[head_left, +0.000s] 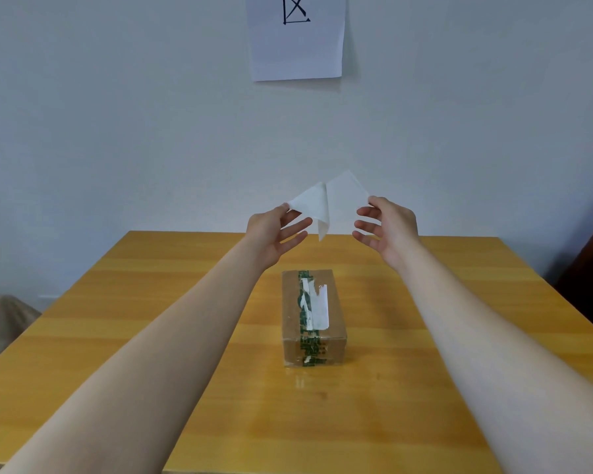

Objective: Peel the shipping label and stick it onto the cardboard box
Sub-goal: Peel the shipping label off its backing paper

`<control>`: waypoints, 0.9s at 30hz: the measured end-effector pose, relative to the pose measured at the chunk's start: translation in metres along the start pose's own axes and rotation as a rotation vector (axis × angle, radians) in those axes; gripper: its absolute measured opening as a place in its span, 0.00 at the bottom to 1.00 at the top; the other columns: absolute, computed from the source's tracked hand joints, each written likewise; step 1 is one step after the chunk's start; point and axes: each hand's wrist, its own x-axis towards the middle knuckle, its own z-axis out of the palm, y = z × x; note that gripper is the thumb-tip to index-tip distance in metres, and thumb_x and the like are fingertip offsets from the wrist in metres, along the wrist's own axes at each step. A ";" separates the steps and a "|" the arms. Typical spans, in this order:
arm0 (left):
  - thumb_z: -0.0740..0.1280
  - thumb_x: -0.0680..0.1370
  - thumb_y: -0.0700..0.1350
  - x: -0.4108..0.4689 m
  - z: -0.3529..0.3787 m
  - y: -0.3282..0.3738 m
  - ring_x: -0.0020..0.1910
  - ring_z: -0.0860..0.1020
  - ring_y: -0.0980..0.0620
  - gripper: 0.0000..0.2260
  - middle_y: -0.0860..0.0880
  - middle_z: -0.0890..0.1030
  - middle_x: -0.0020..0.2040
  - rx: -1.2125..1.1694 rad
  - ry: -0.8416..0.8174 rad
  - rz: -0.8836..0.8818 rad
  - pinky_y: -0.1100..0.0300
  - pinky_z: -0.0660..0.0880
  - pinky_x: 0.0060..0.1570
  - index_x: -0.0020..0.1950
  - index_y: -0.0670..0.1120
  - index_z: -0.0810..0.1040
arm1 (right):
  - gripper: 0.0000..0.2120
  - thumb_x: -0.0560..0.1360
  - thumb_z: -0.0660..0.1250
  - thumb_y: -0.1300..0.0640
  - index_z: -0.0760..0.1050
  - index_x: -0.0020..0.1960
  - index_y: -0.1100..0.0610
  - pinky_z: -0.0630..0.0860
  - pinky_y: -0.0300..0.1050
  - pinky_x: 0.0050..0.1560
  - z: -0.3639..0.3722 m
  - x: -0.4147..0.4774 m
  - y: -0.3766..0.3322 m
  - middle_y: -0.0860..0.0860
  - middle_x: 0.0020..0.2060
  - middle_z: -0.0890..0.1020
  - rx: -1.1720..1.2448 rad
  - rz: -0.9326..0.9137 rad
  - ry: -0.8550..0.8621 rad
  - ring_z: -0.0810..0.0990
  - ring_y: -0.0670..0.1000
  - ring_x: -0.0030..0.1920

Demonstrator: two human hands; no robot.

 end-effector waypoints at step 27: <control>0.48 0.88 0.39 -0.003 0.010 -0.001 0.48 0.88 0.32 0.24 0.37 0.70 0.79 -0.268 -0.063 -0.072 0.41 0.86 0.42 0.86 0.43 0.52 | 0.03 0.84 0.64 0.60 0.75 0.56 0.58 0.83 0.49 0.35 -0.018 -0.002 -0.002 0.56 0.40 0.84 0.239 0.063 0.128 0.76 0.56 0.32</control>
